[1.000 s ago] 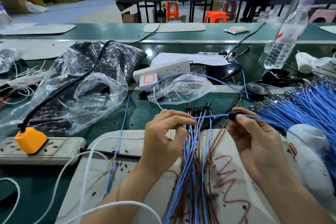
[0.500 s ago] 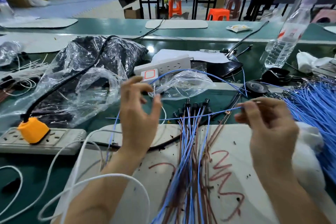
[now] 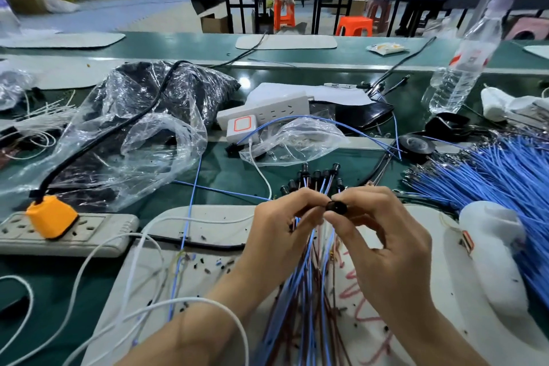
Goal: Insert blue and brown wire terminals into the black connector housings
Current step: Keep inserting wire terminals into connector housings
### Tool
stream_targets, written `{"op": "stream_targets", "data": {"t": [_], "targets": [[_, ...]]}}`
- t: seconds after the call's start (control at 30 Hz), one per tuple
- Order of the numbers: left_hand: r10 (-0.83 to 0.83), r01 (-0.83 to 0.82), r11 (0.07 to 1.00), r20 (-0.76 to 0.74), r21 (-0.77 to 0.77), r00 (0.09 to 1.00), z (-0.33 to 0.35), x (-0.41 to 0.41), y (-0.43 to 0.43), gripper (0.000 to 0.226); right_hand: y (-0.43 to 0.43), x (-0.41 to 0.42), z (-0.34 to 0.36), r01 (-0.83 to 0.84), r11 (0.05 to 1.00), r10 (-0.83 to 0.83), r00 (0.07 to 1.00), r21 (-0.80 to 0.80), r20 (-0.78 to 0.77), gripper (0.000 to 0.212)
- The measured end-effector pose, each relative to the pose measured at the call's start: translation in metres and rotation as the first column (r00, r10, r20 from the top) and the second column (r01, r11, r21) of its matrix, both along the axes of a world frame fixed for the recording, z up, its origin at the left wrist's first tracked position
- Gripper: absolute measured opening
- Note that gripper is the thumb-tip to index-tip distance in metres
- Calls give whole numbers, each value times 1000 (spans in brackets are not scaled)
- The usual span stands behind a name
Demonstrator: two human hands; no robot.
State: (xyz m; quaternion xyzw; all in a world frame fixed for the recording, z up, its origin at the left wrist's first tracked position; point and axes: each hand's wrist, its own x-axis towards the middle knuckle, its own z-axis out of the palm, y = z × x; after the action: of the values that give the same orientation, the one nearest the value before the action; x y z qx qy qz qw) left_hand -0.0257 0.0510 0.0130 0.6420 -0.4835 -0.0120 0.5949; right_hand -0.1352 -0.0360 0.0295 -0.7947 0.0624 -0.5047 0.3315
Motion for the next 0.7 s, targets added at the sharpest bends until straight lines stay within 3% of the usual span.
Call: {"op": "stream_targets", "data": {"t": [0.13,0.7], "targets": [[-26,25,1000,-67,-17,997,-1,-2,-1,9,-1,0,0,-23,1000,23,1000,1,-6,19],[5,-5,1000,-26,-18,1000,-4,2,1,15,-6,6,-7,-137,984,144,989,116,-47,17]]}}
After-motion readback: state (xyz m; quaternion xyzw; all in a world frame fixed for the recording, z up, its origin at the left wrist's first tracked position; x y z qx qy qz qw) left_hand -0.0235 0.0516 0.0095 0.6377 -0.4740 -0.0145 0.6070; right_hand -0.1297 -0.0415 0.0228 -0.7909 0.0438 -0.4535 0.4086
